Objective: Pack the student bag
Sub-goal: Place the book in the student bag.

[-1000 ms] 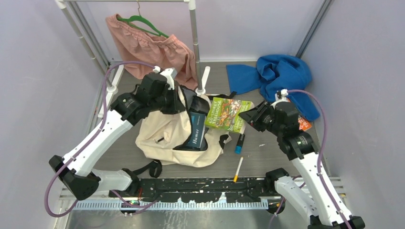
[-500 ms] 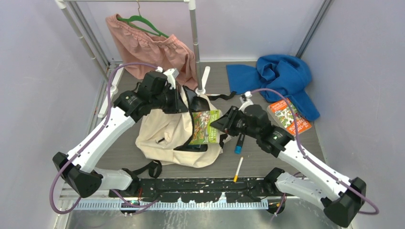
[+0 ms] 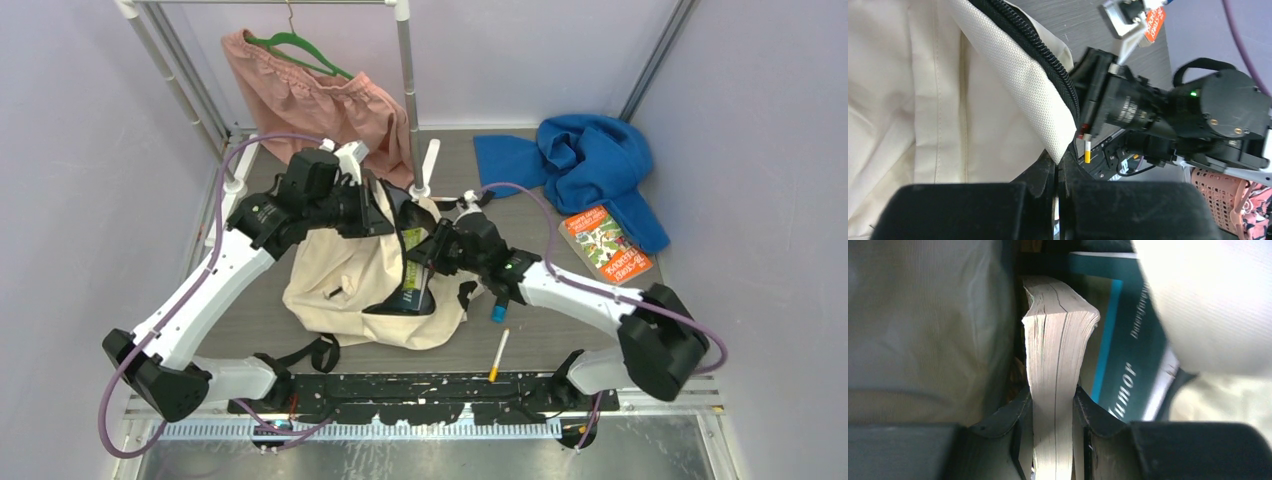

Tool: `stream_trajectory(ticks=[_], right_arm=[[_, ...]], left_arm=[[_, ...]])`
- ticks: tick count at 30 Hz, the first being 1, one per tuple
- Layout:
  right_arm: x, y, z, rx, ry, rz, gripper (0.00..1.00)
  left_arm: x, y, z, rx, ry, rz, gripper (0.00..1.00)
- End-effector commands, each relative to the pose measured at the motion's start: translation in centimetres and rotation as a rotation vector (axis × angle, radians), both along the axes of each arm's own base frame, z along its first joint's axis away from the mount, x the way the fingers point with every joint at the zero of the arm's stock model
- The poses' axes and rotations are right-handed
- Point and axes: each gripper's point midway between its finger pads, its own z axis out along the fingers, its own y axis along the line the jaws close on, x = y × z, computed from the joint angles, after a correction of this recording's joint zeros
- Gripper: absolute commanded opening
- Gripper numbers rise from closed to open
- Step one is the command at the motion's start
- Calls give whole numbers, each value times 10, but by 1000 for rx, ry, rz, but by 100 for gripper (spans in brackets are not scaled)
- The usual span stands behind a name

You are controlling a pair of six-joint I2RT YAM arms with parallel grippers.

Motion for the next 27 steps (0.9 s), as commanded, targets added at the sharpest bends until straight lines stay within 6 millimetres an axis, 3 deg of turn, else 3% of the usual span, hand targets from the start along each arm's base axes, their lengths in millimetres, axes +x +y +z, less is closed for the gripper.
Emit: stream_trajectory(ticks=[1, 2, 5, 7, 12, 15, 19, 20, 23, 24, 26, 27], right_arm=[[24, 45, 49, 102, -150, 38, 1], [22, 50, 46, 83, -133, 58, 3], [17, 51, 42, 30, -113, 80, 52], [14, 39, 41, -26, -123, 67, 66], [-4, -11, 43, -237, -144, 55, 96], [-16, -46, 57, -300, -192, 14, 100], [-15, -105, 55, -469, -229, -137, 100], [-15, -118, 48, -511, -218, -165, 99], [-12, -142, 19, -548, -136, -194, 78], [-11, -146, 7, -547, -96, -188, 76], [-13, -145, -14, -543, -31, -160, 78], [-13, -142, -23, -544, -13, -138, 84]], left_arm=[[0, -7, 52, -154, -136, -19, 0], [0, -6, 53, -154, -141, -14, 0], [3, 0, 49, -142, -139, 7, 0], [5, 6, 47, -136, -137, 25, 0], [14, 21, 46, -133, -146, 76, 0], [18, 26, 45, -133, -139, 86, 0], [21, 32, 44, -131, -139, 104, 0], [22, 34, 45, -131, -141, 109, 0], [24, 38, 47, -131, -147, 122, 0], [24, 40, 48, -131, -150, 125, 0], [25, 41, 49, -125, -152, 126, 0], [24, 41, 49, -124, -155, 124, 0]])
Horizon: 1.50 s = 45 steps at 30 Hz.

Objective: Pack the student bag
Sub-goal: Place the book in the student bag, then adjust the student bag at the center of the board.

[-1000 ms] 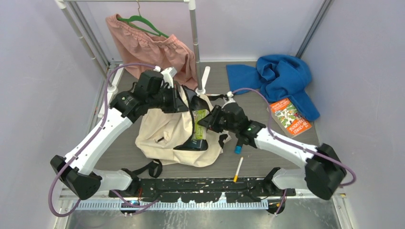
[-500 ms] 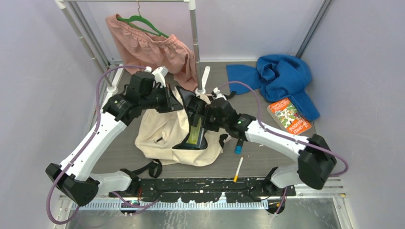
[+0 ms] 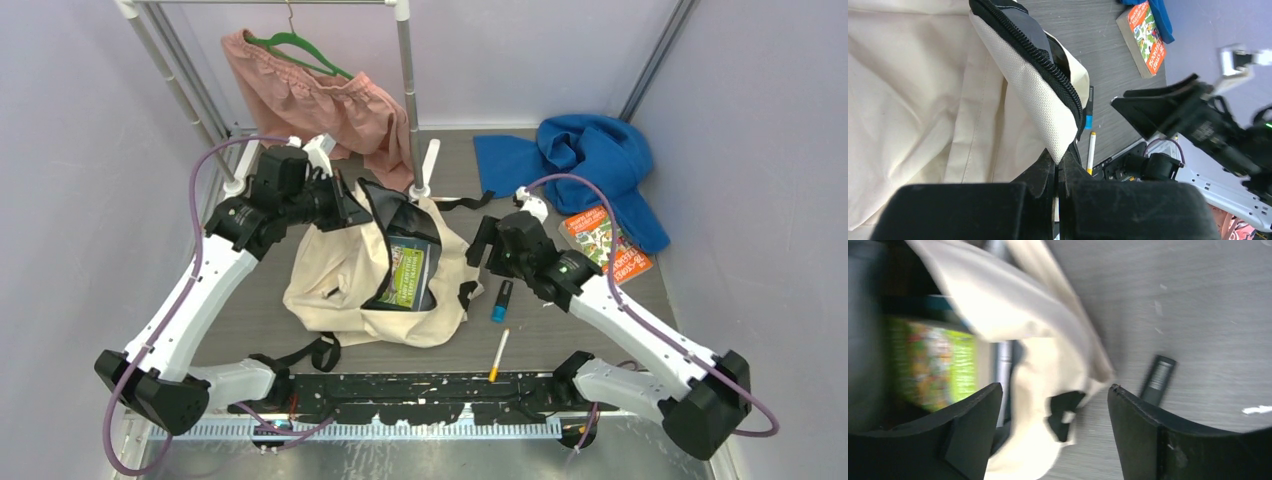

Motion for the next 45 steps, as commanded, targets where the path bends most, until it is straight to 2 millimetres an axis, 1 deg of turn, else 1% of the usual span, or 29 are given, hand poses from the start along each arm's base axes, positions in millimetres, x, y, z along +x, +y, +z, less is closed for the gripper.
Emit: stream_trajectory(ticks=[1, 4, 7, 8, 10, 11, 12, 13, 15, 16, 17, 20, 22, 25, 26, 28, 30, 33, 35, 37, 40, 41, 42, 45], right_arm=[[-9, -7, -57, -80, 157, 34, 87], [-5, 5, -74, -70, 189, 68, 89], [5, 18, -83, -27, 156, 92, 88], [8, 24, -86, -17, 156, 106, 87], [12, 34, -90, -11, 174, 146, 81], [14, 39, -92, -9, 183, 160, 75], [11, 50, -92, 25, 203, 206, 65], [13, 56, -91, 36, 209, 221, 52], [10, 74, -79, 93, 215, 280, 25], [8, 81, -70, 107, 206, 302, 10], [6, 89, -58, 110, 192, 325, 2], [-14, 114, -14, 97, 119, 457, 1], [-28, 132, 13, 114, 74, 542, 1], [-43, 158, 41, 150, 54, 643, 1], [-45, 168, 52, 153, 35, 662, 1], [-53, 185, 62, 147, 10, 703, 1], [-56, 198, 68, 156, -3, 722, 1], [-59, 213, 70, 161, -7, 728, 1], [-62, 218, 63, 155, 8, 728, 1], [-63, 218, 52, 143, 31, 712, 1], [-61, 205, 34, 107, 53, 657, 1], [-58, 196, 25, 78, 55, 623, 1], [-49, 182, 17, 27, 36, 553, 1], [-33, 142, -3, -50, 38, 424, 1]], left_arm=[[4, 0, 43, -69, -148, -9, 0], [4, 1, 43, -64, -149, -6, 0], [3, 4, 43, -63, -150, 1, 0], [3, 5, 43, -59, -152, 5, 0], [3, 10, 41, -35, -147, 16, 0], [2, 14, 42, -19, -148, 22, 0], [1, 18, 42, -1, -153, 31, 0], [0, 23, 43, 16, -159, 42, 0], [-1, 33, 50, 39, -178, 66, 0], [-2, 39, 53, 50, -184, 80, 0], [-3, 46, 58, 59, -193, 94, 0], [-8, 57, 72, 94, -222, 113, 0], [-8, 69, 81, 135, -251, 149, 0], [-5, 88, 91, 207, -288, 211, 0], [-4, 95, 92, 230, -294, 236, 0], [-1, 106, 96, 263, -303, 275, 0], [-1, 111, 99, 276, -313, 290, 0], [0, 119, 99, 300, -311, 313, 0], [1, 123, 97, 308, -303, 323, 0], [1, 122, 93, 305, -297, 317, 0], [2, 116, 85, 291, -280, 289, 0], [2, 113, 81, 282, -272, 275, 0], [3, 107, 77, 265, -263, 256, 0], [2, 82, 62, 169, -230, 167, 0]])
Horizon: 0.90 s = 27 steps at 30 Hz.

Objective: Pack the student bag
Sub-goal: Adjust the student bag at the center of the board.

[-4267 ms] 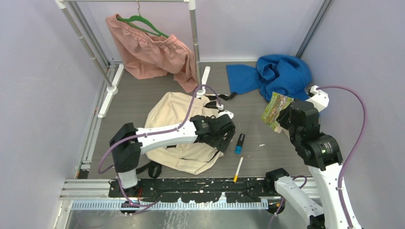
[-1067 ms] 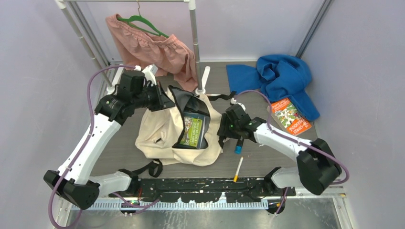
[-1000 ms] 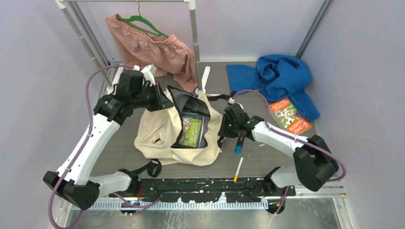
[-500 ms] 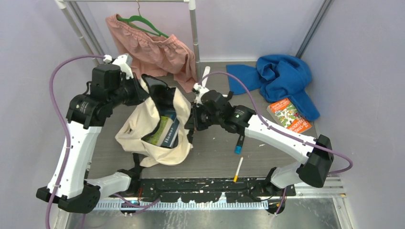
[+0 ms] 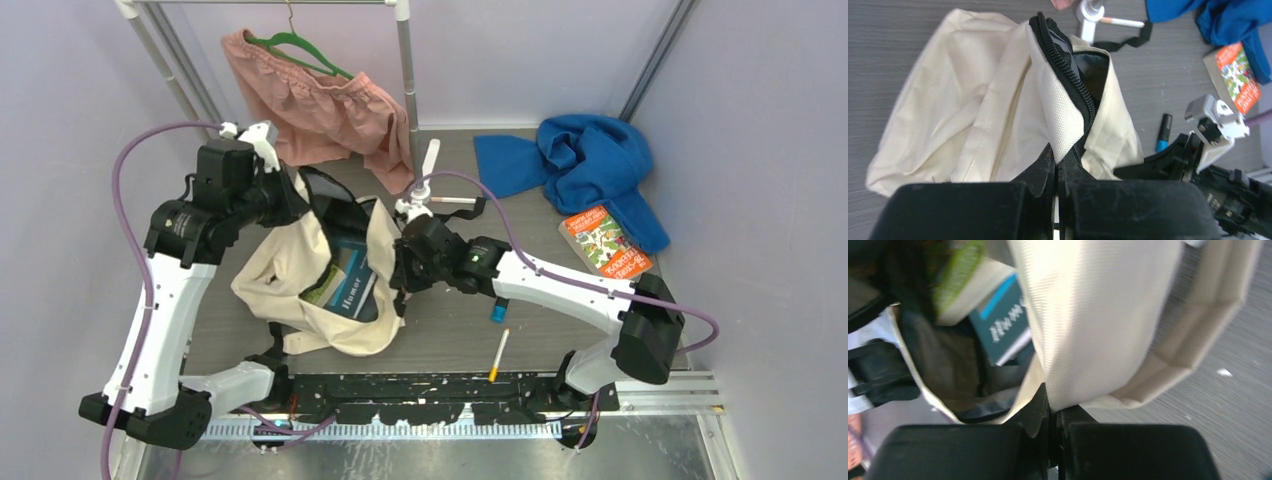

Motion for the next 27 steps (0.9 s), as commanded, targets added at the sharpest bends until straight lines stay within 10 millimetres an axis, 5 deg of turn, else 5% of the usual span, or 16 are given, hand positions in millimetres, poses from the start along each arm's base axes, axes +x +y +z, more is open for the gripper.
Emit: stream_trajectory(ticks=[1, 4, 8, 11, 14, 20, 25, 27], right_arm=[[32, -57, -3, -41, -72, -222, 1], [44, -86, -19, -58, -42, -286, 4], [59, -117, -21, -160, -49, -299, 69], [74, -149, -1, -195, -118, -374, 89], [93, -205, 10, -241, -153, -543, 92], [108, -354, -3, -330, -58, -1032, 92], [110, -407, -19, -563, 7, -1109, 95], [115, -418, -23, -690, 42, -1082, 96]], left_arm=[[8, -39, 11, -178, -77, -135, 0], [9, -67, -15, -302, -13, -215, 0], [11, -90, -56, -408, 75, -281, 0], [9, -96, -68, -432, 101, -302, 0], [6, -100, -71, -448, 105, -327, 0], [-1, -113, -87, -465, 146, -371, 0], [1, -106, -113, -389, 216, -308, 2], [-1, -103, -117, -367, 243, -298, 12]])
